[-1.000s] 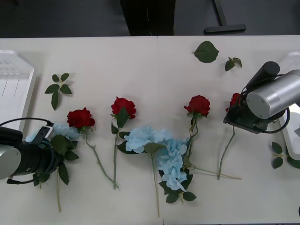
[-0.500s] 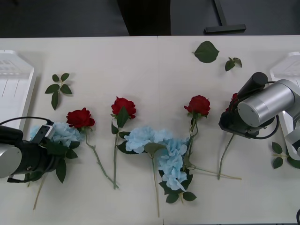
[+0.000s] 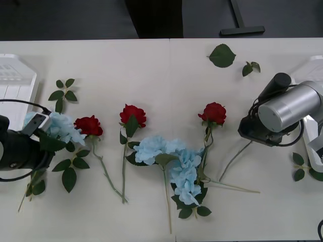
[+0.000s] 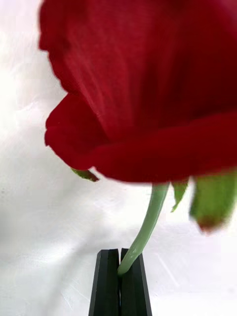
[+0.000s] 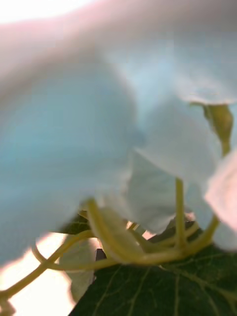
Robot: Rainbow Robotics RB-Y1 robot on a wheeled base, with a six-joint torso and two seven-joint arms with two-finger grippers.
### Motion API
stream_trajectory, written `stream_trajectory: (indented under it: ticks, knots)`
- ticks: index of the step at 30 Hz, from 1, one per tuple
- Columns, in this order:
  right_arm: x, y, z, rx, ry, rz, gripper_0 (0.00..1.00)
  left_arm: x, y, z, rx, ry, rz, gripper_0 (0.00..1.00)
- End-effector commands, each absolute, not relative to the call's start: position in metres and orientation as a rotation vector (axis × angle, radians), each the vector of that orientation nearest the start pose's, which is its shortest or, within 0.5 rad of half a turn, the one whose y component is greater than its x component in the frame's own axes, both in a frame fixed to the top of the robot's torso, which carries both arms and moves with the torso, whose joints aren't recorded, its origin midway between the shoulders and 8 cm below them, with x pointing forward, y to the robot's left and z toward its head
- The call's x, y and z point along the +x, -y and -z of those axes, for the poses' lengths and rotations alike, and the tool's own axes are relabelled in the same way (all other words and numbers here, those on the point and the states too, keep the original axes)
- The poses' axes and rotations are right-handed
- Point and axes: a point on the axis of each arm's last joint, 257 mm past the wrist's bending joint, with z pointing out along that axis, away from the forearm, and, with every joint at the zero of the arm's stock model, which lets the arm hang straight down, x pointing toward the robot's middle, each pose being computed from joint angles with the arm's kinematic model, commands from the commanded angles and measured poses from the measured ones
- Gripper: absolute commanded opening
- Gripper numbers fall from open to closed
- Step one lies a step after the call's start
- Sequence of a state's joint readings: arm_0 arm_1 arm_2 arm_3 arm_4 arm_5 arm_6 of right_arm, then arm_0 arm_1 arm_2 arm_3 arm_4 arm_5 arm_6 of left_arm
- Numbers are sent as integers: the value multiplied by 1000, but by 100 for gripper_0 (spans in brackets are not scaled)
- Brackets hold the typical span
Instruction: Place the red flowers into the right box and the blue flowers into the left box. If a person shows an open palm, hand one flower to the person first, then continue sorting.
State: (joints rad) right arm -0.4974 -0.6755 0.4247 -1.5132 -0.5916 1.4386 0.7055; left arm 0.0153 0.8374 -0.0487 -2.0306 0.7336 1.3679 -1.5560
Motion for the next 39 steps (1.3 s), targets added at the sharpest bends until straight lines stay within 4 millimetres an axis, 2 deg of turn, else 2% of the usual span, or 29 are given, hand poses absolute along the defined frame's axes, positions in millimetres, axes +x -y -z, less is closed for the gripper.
stream_trajectory:
  ticks: [1,3,5,6,7,10,11,12,14,16,21,26,29,33,34,36,37,39]
  knots:
    - [516,317,257,428,-2690,67,0,400,-381,211,386,-2564,-182,0]
    - [528,347,229,354,-2690,148,0,398,-402,187,351,-2563,-221,0]
    - [536,367,212,282,-2686,204,0,398,-421,171,323,-2558,-265,0]
    - [545,389,193,219,-2678,259,0,402,-439,155,300,-2543,-315,0]
    - [548,398,187,192,-2676,285,0,403,-447,149,289,-2539,-335,0]
    - [566,445,154,81,-2641,399,0,417,-478,124,238,-2523,-403,0]
    - [568,456,149,57,-2633,428,0,421,-482,120,224,-2521,-407,0]
    - [574,476,138,-2,-2612,484,0,429,-493,114,200,-2518,-418,0]
    - [578,507,129,-63,-2587,550,0,444,-515,105,170,-2508,-437,0]
    - [578,538,125,-109,-2562,614,0,462,-536,99,150,-2491,-450,0]
    - [577,597,126,-210,-2501,776,0,505,-581,91,131,-2441,-504,0]
    - [567,641,144,-233,-2471,924,0,537,-613,88,164,-2416,-619,0]
    - [557,654,160,-237,-2493,957,0,547,-628,95,214,-2400,-709,0]
    - [545,653,185,-254,-2551,952,0,549,-637,112,232,-2398,-738,1]
    - [543,651,193,-262,-2566,952,0,548,-638,116,231,-2407,-739,7]
    - [540,651,200,-262,-2578,956,0,545,-639,120,233,-2417,-742,34]
    - [540,649,203,-259,-2582,951,0,543,-639,123,232,-2428,-742,51]
    - [540,649,207,-255,-2583,948,0,540,-641,124,229,-2439,-745,71]
